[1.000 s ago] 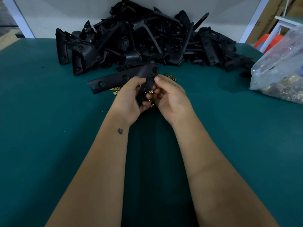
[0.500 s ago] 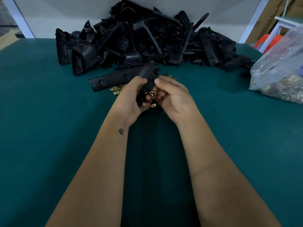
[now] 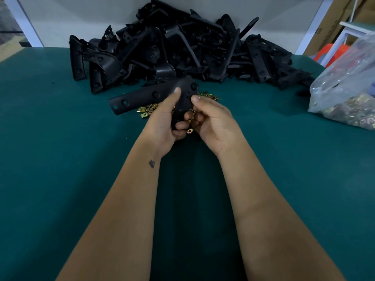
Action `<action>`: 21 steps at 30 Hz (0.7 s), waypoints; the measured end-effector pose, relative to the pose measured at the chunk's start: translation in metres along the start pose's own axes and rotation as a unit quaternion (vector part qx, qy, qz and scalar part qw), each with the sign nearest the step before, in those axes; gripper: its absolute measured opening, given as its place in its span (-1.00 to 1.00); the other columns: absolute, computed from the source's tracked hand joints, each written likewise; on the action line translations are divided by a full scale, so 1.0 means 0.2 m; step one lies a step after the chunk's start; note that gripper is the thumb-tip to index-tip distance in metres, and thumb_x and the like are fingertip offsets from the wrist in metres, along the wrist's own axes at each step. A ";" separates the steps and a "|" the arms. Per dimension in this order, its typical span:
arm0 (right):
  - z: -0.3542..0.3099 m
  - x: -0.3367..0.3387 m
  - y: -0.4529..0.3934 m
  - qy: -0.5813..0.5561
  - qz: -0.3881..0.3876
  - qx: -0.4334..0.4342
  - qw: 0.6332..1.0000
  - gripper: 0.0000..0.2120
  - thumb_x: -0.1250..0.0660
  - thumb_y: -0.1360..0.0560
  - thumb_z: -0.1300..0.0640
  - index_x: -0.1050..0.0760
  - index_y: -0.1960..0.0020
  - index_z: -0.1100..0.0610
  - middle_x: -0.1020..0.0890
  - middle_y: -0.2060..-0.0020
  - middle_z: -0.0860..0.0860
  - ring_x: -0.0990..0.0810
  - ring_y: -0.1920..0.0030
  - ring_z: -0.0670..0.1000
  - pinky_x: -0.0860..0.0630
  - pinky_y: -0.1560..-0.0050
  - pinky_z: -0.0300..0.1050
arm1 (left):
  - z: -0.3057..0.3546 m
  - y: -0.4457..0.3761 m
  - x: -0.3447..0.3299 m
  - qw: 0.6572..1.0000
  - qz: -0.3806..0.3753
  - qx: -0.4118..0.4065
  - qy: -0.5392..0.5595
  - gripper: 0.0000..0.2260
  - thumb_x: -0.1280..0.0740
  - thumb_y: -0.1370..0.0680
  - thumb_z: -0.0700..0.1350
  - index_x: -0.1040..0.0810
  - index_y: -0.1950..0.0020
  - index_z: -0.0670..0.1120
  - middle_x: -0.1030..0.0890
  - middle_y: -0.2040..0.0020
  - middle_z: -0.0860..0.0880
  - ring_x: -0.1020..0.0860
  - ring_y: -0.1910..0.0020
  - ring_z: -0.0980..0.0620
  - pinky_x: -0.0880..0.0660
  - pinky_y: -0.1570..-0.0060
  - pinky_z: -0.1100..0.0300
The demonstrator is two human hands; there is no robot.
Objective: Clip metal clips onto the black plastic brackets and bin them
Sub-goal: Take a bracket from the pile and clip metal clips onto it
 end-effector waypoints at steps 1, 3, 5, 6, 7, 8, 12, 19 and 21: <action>0.00 0.00 0.00 0.008 -0.001 0.009 1.000 -0.85 -0.41 -0.49 0.28 -0.58 0.24 0.12 -0.49 0.45 -0.03 -0.52 0.35 0.02 -0.40 0.00 0.06 | 0.00 0.00 0.00 1.000 -0.004 -0.004 -0.003 -0.67 -0.20 -0.64 0.17 -0.48 -0.05 -0.10 -0.41 0.35 0.03 -0.23 0.47 0.14 -0.09 0.49 0.32; -0.01 -0.01 0.01 0.017 -0.005 0.032 0.999 -0.88 -0.41 -0.48 0.29 -0.60 0.21 0.13 -0.49 0.47 -0.04 -0.51 0.34 0.04 -0.39 -0.02 0.09 | 0.00 0.00 0.00 1.000 -0.015 -0.009 -0.005 -0.66 -0.19 -0.64 0.18 -0.49 -0.01 -0.09 -0.41 0.36 0.03 -0.23 0.48 0.15 -0.09 0.48 0.31; -0.02 -0.01 0.02 0.032 -0.012 0.054 0.998 -0.89 -0.41 -0.48 0.30 -0.60 0.19 0.14 -0.49 0.47 -0.05 -0.53 0.36 0.03 -0.45 0.05 0.01 | 0.00 0.00 0.00 1.000 -0.017 -0.014 -0.003 -0.68 -0.20 -0.64 0.17 -0.48 0.02 -0.08 -0.42 0.37 0.04 -0.23 0.48 0.15 -0.10 0.48 0.32; -0.02 -0.01 0.03 0.040 -0.015 0.064 0.997 -0.90 -0.41 -0.48 0.31 -0.59 0.19 0.15 -0.50 0.46 -0.05 -0.53 0.38 0.01 -0.50 0.11 -0.07 | 0.00 0.00 0.00 1.000 -0.014 -0.017 -0.002 -0.69 -0.21 -0.64 0.17 -0.47 0.00 -0.08 -0.42 0.37 0.04 -0.24 0.49 0.16 -0.11 0.49 0.33; -0.02 -0.01 0.03 0.044 -0.015 0.072 0.996 -0.90 -0.41 -0.48 0.32 -0.58 0.19 0.17 -0.51 0.44 -0.04 -0.53 0.39 0.00 -0.52 0.19 -0.14 | 0.00 0.01 0.00 1.000 -0.010 -0.019 -0.003 -0.69 -0.21 -0.64 0.16 -0.45 -0.05 -0.09 -0.42 0.37 0.04 -0.24 0.49 0.15 -0.13 0.50 0.33; -0.02 -0.01 0.03 0.045 -0.013 0.077 0.996 -0.89 -0.41 -0.48 0.32 -0.58 0.19 0.17 -0.52 0.42 -0.03 -0.54 0.40 -0.01 -0.53 0.24 -0.17 | 0.00 0.01 0.00 1.000 -0.004 -0.021 -0.004 -0.68 -0.22 -0.64 0.16 -0.42 -0.10 -0.10 -0.42 0.37 0.04 -0.24 0.49 0.15 -0.14 0.50 0.33; -0.02 -0.01 0.03 0.062 0.007 0.096 0.993 -0.87 -0.42 -0.47 0.33 -0.57 0.22 0.17 -0.54 0.41 -0.03 -0.53 0.39 0.00 -0.48 0.17 -0.09 | 0.00 0.01 -0.01 0.999 0.015 -0.029 -0.003 -0.65 -0.24 -0.63 0.16 -0.37 -0.20 -0.10 -0.42 0.35 0.02 -0.26 0.48 0.14 -0.19 0.50 0.31; -0.01 -0.02 0.05 0.101 0.026 0.141 0.985 -0.86 -0.40 -0.48 0.37 -0.55 0.22 0.22 -0.56 0.46 -0.09 -0.53 0.47 -0.13 -0.49 0.34 -0.29 | -0.01 0.01 -0.02 0.997 0.054 -0.044 -0.018 -0.65 -0.27 -0.61 0.16 -0.37 -0.17 -0.10 -0.44 0.37 0.04 -0.28 0.47 0.14 -0.23 0.47 0.28; -0.02 -0.02 0.05 0.113 0.031 0.146 0.982 -0.87 -0.41 -0.48 0.37 -0.55 0.22 0.22 -0.56 0.44 -0.07 -0.54 0.46 -0.13 -0.48 0.33 -0.29 | -0.01 0.01 -0.02 0.998 0.053 -0.043 -0.014 -0.66 -0.27 -0.62 0.15 -0.37 -0.17 -0.10 -0.43 0.38 0.05 -0.27 0.48 0.14 -0.22 0.48 0.29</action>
Point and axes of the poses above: each hand's wrist, its own y-axis away from the middle knuckle, its own x-axis out of the back of the hand, z = x × y, the point moved 1 cm from there along -y, towards the middle knuckle
